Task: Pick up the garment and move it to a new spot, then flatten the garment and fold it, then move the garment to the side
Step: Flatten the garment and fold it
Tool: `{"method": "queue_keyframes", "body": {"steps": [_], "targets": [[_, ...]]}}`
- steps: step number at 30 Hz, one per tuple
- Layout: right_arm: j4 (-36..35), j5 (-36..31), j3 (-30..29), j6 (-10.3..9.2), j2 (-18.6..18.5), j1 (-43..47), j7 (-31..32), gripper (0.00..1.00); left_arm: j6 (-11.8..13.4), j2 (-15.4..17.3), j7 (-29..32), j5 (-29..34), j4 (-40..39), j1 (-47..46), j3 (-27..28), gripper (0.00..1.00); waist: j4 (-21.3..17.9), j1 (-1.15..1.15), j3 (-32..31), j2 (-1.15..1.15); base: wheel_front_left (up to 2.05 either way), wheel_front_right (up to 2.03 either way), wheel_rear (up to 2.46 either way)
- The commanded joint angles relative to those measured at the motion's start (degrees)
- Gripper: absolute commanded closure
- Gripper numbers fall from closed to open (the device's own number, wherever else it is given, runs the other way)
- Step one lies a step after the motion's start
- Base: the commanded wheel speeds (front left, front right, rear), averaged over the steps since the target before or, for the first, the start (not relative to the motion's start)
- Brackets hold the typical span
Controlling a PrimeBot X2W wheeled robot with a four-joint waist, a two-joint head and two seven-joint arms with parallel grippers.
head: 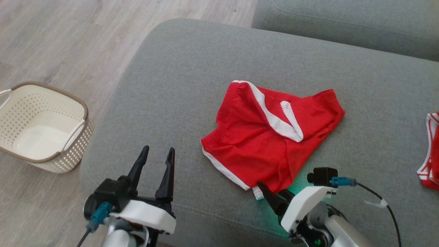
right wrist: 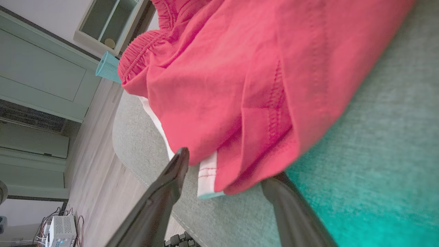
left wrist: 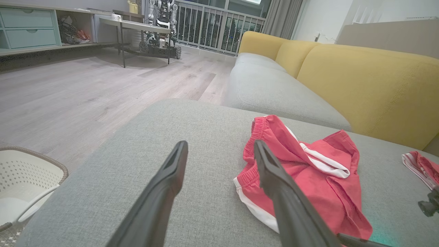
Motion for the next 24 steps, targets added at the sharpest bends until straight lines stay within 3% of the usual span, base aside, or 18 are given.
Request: {"method": "queue_keyframes", "body": {"steps": [1, 2, 3, 17, 24], "targets": [[0.2, 0.6, 1.7, -0.04, 0.2, -1.7, -0.5, 0.00, 0.1, 0.1, -0.5, -0.4, -2.0, -3.1, 1.8, 0.00, 0.0, 0.00, 0.2, 0.00, 0.00, 0.00, 0.00], [1.2, 1.3, 2.8, -0.04, 0.2, -2.6, -0.7, 0.56, 0.2, 0.1, -0.5, -0.5, -2.0, -3.3, 1.9, 0.00, -0.2, 0.00, 0.4, 0.00, 0.00, 0.00, 0.00], [1.8, 1.4, 3.3, -0.04, 0.2, -3.1, -0.9, 1.00, 0.2, 0.1, -0.5, -0.5, -2.0, -3.4, 1.9, 0.00, -0.3, 0.00, 0.4, 0.00, 0.00, 0.00, 0.00], [9.7, -4.5, 4.0, -0.04, 0.0, -7.2, -5.5, 1.00, 0.3, 0.1, -0.5, -0.1, -1.7, -2.7, 2.9, 0.00, -3.0, 0.00, -1.5, 0.00, 0.00, 0.00, 0.00], [9.7, -11.8, 2.3, -0.04, -5.8, -9.9, -4.1, 1.00, 0.2, 0.1, -0.5, -0.3, -1.9, -1.7, 3.1, 0.00, -6.1, 0.00, -3.1, 0.00, 0.00, 0.00, 0.00]]}}
